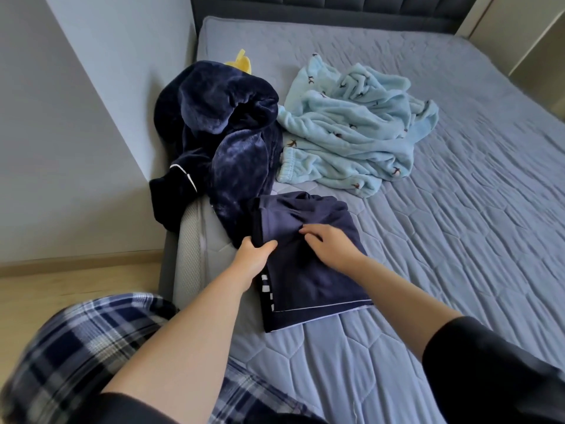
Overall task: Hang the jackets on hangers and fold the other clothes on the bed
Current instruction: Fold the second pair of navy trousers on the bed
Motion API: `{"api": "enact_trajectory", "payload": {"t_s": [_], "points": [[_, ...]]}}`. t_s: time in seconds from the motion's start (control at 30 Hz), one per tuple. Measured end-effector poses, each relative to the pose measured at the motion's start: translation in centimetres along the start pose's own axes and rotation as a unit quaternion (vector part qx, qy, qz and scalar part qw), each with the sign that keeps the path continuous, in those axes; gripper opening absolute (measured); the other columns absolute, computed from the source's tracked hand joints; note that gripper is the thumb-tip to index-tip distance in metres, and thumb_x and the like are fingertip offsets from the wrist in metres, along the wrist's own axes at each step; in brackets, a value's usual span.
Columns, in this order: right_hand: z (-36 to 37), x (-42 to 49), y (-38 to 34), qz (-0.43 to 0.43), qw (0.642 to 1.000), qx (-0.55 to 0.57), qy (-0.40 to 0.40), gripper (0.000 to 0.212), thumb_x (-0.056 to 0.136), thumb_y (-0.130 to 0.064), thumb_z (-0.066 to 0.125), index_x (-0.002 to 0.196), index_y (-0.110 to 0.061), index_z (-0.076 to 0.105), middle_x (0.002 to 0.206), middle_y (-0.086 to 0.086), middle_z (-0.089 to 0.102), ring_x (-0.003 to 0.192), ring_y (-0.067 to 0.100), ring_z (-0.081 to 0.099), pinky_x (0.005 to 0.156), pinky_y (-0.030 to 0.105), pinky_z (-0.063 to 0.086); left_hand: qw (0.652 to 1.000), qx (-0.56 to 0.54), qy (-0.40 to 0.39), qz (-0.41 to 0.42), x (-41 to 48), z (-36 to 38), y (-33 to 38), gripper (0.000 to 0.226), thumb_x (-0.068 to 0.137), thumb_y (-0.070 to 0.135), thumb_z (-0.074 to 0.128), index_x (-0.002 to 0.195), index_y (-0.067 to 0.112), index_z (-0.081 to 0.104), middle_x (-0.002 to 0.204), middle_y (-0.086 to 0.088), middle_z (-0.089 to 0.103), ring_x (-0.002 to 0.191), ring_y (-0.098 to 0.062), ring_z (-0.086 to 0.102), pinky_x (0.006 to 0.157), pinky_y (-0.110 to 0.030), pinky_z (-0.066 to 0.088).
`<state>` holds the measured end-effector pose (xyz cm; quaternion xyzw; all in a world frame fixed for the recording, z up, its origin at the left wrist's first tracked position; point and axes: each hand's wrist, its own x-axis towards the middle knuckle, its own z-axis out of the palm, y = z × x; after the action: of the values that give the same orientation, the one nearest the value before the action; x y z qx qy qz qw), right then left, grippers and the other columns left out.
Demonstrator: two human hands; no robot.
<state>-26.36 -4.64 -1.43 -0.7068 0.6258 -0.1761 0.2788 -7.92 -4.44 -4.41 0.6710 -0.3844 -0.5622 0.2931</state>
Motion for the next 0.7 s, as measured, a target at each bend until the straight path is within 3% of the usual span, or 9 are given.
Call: {"api": "enact_trajectory", "payload": {"t_s": [0.07, 0.13, 0.23, 0.3, 0.37, 0.43, 0.53, 0.63, 0.7], "points": [[-1.0, 1.1, -0.2, -0.004, 0.998, -0.007, 0.068, 0.03, 0.094, -0.017, 0.051, 0.12, -0.011, 0.064, 0.128, 0.006, 0.061, 0.123, 0.022, 0.05, 0.1, 0.018, 0.03, 1.0, 0.022, -0.004, 0.0, 0.0, -0.3, 0.1, 0.025, 0.088, 0.023, 0.062, 0.111, 0.018, 0.053, 0.096, 0.004, 0.059, 0.086, -0.015, 0.057, 0.07, -0.025, 0.042], [-1.3, 1.9, -0.3, 0.011, 0.995, -0.039, 0.094, 0.037, 0.095, -0.021, 0.051, 0.13, -0.012, 0.056, 0.14, 0.008, 0.049, 0.133, 0.025, 0.038, 0.11, 0.028, 0.026, 1.0, 0.008, -0.028, -0.007, -0.1, -0.6, 0.3, 0.017, 0.088, 0.015, 0.058, 0.105, 0.016, 0.059, 0.088, 0.005, 0.063, 0.079, -0.012, 0.059, 0.062, -0.021, 0.043], [-0.8, 2.1, -0.3, -0.025, 0.991, -0.106, 0.075, 0.05, 0.097, -0.028, 0.045, 0.146, -0.017, 0.036, 0.155, 0.006, 0.029, 0.143, 0.025, 0.02, 0.119, 0.039, 0.015, 0.994, -0.05, -0.085, -0.05, -0.5, -1.0, 0.6, 0.022, 0.086, 0.005, 0.054, 0.105, 0.01, 0.064, 0.088, -0.005, 0.068, 0.083, -0.022, 0.064, 0.074, -0.03, 0.052], [0.0, 2.2, 0.1, -0.074, 0.982, -0.172, 0.041, 0.054, 0.099, -0.03, 0.04, 0.15, -0.018, 0.025, 0.158, 0.003, 0.021, 0.145, 0.021, 0.014, 0.12, 0.041, 0.008, 0.98, -0.1, -0.138, -0.107, -0.8, -1.5, 0.5, 0.022, 0.084, -0.002, 0.049, 0.099, 0.007, 0.063, 0.082, -0.01, 0.069, 0.073, -0.025, 0.066, 0.069, -0.032, 0.054], [-0.1, 3.0, 1.2, -0.023, 0.977, -0.211, 0.031, 0.055, 0.1, -0.032, 0.038, 0.15, -0.016, 0.023, 0.157, 0.004, 0.023, 0.145, 0.022, 0.017, 0.118, 0.042, 0.008, 0.968, -0.094, -0.168, -0.163, -0.9, -2.1, 0.2, 0.02, 0.082, -0.004, 0.042, 0.087, 0.007, 0.058, 0.067, -0.01, 0.064, 0.056, -0.023, 0.063, 0.055, -0.029, 0.053], [-1.0, 4.0, 2.4, 0.123, 0.98, -0.149, 0.053, 0.056, 0.099, -0.038, 0.039, 0.147, -0.01, 0.028, 0.153, 0.01, 0.03, 0.141, 0.029, 0.025, 0.115, 0.042, 0.017, 0.967, -0.063, -0.16, -0.189, -1.2, -2.5, 0.3, 0.016, 0.078, -0.002, 0.039, 0.081, 0.008, 0.051, 0.058, -0.006, 0.057, 0.046, -0.02, 0.059, 0.046, -0.025, 0.05], [-2.9, 5.3, 3.7, 0.303, 0.945, 0.11, 0.061, 0.063, 0.096, -0.047, 0.045, 0.141, -0.005, 0.039, 0.143, 0.014, 0.044, 0.131, 0.031, 0.041, 0.107, 0.035, 0.031, 0.974, -0.048, -0.147, -0.169, -1.1, -2.5, 0.5, 0.03, 0.08, 0.011, 0.052, 0.11, 0.015, 0.05, 0.09, -0.006, 0.062, 0.071, -0.021, 0.064, 0.058, -0.03, 0.054], [-3.6, 5.0, 4.2, 0.347, 0.909, 0.231, 0.013, 0.068, 0.087, -0.061, 0.053, 0.128, -0.006, 0.054, 0.128, 0.01, 0.056, 0.118, 0.028, 0.053, 0.103, 0.035, 0.041, 0.974, -0.102, -0.136, -0.151, -0.6, -2.0, 0.7, 0.07, 0.077, 0.047, 0.071, 0.135, 0.027, 0.039, 0.125, -0.003, 0.059, 0.106, -0.027, 0.062, 0.088, -0.043, 0.054], [-3.3, 4.7, 4.5, 0.339, 0.911, 0.236, -0.005, 0.055, 0.084, -0.059, 0.059, 0.111, -0.011, 0.062, 0.113, 0.006, 0.062, 0.101, 0.023, 0.06, 0.091, 0.033, 0.048, 0.983, -0.093, -0.088, -0.132, -0.2, -1.4, 0.9, 0.087, 0.075, 0.061, 0.067, 0.145, 0.021, 0.034, 0.14, -0.005, 0.05, 0.121, -0.028, 0.053, 0.102, -0.043, 0.045]]}}
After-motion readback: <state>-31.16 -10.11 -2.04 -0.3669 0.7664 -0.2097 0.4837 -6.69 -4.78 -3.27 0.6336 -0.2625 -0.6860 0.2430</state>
